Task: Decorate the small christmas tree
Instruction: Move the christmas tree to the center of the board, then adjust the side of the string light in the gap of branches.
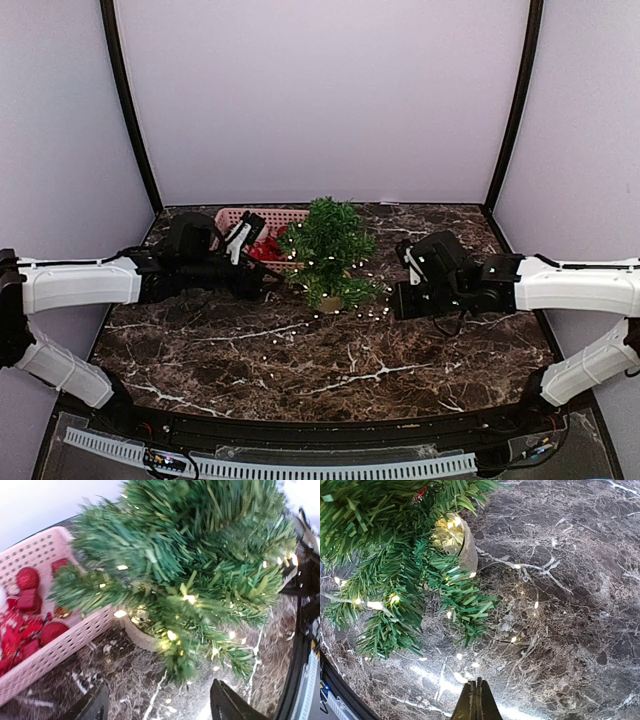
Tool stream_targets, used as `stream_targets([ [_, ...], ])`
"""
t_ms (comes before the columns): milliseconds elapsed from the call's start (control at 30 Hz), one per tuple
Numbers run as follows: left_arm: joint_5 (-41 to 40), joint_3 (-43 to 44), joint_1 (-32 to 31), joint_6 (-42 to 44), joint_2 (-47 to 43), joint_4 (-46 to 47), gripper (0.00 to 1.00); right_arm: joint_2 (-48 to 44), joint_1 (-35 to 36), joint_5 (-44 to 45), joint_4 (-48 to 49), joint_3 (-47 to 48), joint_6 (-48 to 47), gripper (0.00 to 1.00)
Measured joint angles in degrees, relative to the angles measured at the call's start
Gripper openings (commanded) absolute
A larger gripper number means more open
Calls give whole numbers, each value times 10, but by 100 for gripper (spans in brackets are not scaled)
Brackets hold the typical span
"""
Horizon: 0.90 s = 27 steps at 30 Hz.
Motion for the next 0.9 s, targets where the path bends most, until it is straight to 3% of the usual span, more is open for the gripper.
stream_targets([
  [200,-75,-78,-31,-22,-140,28,72,-17,0,0,-10,3,-11,0],
  [367,-174,-117,-198,-26,-189,73,71,-26,0,-34,-14,18,-16,0],
  [467,-210,-120,-273,-25,-156,99,71,-38,1,-63,-19,19,-16,0],
  [667,-259,-127,-277,-16,-43,128,67,-75,1,-104,-46,21,-16,0],
  [900,-318,-170,-272,17,30,223,75,-86,2,-126,-47,23,-16,0],
])
